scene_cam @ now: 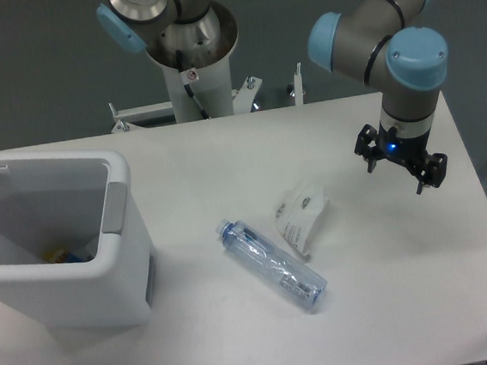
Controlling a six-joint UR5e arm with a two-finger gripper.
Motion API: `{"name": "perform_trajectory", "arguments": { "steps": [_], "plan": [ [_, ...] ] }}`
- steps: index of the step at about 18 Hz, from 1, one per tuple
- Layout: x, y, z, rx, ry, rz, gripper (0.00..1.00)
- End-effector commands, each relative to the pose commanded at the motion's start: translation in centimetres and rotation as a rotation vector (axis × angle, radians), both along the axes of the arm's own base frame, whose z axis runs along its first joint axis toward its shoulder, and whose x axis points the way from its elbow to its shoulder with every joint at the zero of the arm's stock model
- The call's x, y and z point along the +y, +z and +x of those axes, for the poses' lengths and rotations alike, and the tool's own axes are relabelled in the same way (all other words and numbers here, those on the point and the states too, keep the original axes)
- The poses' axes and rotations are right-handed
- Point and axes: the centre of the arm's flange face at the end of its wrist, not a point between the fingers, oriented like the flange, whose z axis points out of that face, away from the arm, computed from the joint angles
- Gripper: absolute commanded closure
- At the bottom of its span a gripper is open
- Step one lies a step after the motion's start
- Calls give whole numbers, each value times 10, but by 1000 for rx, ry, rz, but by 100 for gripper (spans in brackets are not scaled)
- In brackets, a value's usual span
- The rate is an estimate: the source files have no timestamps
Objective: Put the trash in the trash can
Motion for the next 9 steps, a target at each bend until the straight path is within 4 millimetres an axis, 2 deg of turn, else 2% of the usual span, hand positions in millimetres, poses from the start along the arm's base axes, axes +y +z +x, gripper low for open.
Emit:
{"name": "perform_trajectory", "arguments": {
  "steps": [9],
  "plan": [
    [3,0,2,1,-3,1,0]
  ]
}}
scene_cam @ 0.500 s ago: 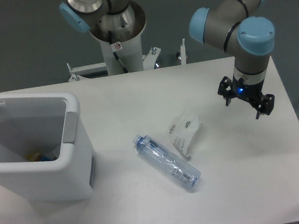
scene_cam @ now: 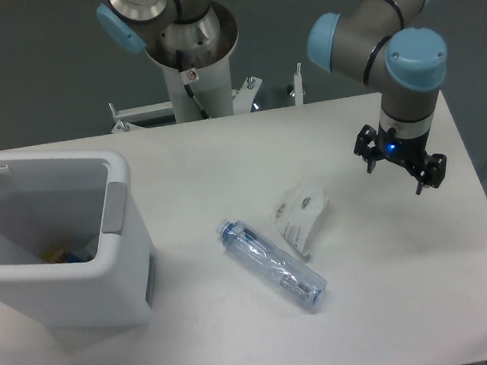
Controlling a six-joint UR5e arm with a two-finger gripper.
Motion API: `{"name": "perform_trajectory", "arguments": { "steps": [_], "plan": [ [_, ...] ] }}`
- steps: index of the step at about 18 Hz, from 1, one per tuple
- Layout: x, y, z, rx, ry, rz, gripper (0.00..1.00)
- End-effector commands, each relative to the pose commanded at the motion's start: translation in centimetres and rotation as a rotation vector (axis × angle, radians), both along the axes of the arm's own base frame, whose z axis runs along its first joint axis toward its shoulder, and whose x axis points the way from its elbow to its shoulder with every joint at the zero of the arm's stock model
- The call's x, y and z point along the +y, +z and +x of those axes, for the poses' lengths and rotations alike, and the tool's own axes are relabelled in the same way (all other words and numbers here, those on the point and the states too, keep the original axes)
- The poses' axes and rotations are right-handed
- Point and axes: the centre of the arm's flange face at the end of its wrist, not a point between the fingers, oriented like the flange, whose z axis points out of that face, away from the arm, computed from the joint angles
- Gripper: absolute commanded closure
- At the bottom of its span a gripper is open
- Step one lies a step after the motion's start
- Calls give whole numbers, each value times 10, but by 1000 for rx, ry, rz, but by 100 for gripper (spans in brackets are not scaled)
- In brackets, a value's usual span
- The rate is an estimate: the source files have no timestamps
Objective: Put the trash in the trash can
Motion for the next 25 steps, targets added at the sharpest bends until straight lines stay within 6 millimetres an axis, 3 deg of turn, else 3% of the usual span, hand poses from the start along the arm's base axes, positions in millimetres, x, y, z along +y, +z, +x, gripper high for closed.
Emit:
{"name": "perform_trajectory", "arguments": {
  "steps": [4,8,12,14,18,22,25],
  "plan": [
    [1,0,2,-2,1,1,0],
    [6,-24,21,13,41,23,0],
    [0,-31,37,0,53,21,0],
    [9,-32,45,-4,37,26,0],
    [23,-53,74,-53,-5,14,0],
    [18,-83,108,-118,-40,-23,0],
    [17,-88,112,-129,-43,-29,0]
  ]
}}
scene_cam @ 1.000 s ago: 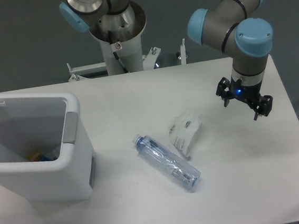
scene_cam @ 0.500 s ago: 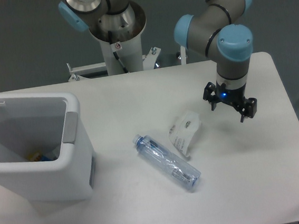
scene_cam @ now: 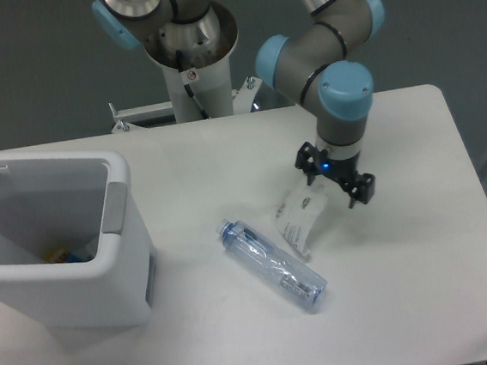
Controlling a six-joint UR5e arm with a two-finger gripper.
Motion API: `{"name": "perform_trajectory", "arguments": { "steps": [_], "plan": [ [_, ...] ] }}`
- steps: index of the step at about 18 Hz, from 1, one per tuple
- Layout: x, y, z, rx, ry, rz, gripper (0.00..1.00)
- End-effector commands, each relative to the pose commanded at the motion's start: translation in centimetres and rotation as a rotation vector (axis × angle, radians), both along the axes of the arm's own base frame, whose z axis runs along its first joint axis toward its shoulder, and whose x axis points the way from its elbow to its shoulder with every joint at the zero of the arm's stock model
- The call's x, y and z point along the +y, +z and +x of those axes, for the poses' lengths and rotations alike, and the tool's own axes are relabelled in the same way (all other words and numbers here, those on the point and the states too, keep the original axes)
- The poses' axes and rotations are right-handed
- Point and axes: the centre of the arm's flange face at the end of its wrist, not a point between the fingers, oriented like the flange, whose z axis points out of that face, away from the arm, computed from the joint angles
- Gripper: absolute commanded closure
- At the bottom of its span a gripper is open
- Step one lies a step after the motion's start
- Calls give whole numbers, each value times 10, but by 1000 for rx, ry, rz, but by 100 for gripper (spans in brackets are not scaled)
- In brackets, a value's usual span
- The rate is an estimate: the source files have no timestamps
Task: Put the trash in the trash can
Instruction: 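Move the gripper over the white crumpled paper and lower onto it, then close the gripper on the white paper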
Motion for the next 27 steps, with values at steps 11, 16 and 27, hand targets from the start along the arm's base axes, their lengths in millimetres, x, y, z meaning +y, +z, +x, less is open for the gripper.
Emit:
{"name": "perform_trajectory", "arguments": {
  "steps": [11,16,27],
  "plan": [
    [10,0,6,-2,-11,3,92],
    [13,9,0,11,-3,10,100],
    [53,95,-56,-88,110,-51,100]
  ]
}}
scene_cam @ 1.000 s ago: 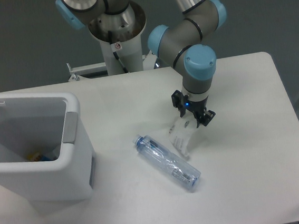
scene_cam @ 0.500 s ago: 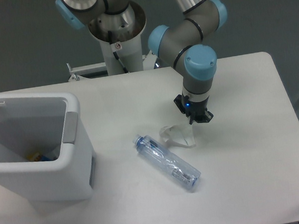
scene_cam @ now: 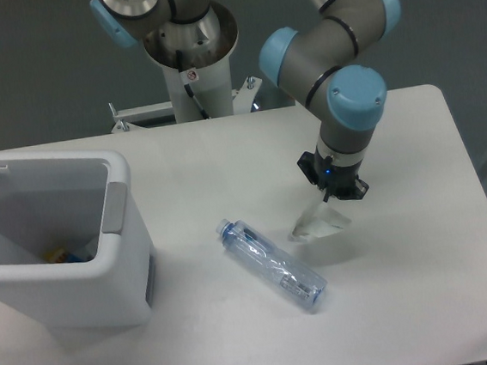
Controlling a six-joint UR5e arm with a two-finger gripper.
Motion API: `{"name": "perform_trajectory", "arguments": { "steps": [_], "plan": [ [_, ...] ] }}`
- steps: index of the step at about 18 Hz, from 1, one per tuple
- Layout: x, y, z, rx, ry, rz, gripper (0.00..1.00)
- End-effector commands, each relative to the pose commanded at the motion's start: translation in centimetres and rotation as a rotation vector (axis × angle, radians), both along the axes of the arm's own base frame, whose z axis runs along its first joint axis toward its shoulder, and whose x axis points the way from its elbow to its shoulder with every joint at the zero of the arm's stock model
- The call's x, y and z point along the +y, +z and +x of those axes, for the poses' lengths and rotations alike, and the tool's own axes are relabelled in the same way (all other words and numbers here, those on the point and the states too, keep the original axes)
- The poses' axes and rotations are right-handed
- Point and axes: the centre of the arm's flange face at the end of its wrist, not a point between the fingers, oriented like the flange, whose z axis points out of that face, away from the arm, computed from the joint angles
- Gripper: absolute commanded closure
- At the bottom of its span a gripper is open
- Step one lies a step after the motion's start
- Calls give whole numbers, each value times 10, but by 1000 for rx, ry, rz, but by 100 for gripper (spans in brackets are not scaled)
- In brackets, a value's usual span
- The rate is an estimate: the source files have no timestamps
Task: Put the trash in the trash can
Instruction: 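Close the gripper on the white paper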
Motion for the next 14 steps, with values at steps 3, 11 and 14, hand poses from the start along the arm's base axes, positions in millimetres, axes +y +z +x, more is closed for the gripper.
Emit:
{"name": "perform_trajectory", "arguments": {
  "steps": [3,11,14],
  "plan": [
    [15,8,-2,-20,62,44,100],
    [43,49,18,-94,212,241,100],
    [60,78,35,-125,258,328,100]
  ]
}}
